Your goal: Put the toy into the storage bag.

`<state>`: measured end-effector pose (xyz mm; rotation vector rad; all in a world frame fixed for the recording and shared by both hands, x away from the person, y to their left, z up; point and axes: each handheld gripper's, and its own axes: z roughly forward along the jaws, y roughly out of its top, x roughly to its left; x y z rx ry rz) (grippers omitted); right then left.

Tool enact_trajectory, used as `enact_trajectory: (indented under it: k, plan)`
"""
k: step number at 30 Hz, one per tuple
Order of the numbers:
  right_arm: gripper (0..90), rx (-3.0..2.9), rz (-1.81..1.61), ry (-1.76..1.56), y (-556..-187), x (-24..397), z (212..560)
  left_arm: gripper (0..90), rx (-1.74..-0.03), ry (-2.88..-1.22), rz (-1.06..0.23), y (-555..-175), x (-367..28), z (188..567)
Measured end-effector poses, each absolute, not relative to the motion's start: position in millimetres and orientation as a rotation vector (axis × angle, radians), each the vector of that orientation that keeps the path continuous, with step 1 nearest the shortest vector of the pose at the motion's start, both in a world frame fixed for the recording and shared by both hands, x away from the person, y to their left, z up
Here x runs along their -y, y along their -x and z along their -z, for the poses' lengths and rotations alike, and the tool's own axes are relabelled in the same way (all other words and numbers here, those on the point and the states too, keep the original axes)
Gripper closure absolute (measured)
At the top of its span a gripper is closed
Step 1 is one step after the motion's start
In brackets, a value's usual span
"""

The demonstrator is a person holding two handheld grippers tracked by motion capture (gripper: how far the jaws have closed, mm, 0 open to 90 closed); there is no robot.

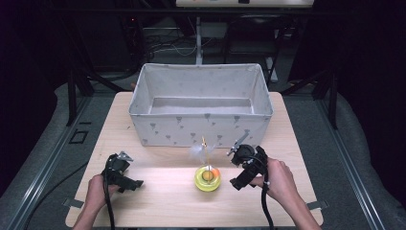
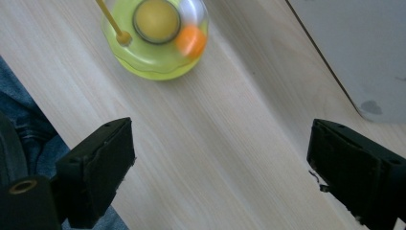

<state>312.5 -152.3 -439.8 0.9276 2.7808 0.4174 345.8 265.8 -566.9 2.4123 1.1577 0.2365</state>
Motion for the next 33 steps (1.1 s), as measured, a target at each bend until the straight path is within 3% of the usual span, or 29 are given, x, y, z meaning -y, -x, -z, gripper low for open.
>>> enact_trajectory:
  k: [19, 30, 33]
  plan:
    - [0.0, -2.87, -0.424, -0.823, -321.6, 113.0, 427.3, 4.2, -1.16, -2.413, -0.243, -345.8, -265.2, 567.9]
    - [0.0, -2.904, -0.445, -0.751, -326.6, 91.1, 413.1, 4.2, -1.159, -2.416, -0.244, -345.4, -265.1, 567.7]
    - [4.5, -2.91, -0.439, -0.733, -329.3, 83.2, 410.3, 4.2, -1.156, -2.417, -0.239, -345.4, -265.6, 567.5]
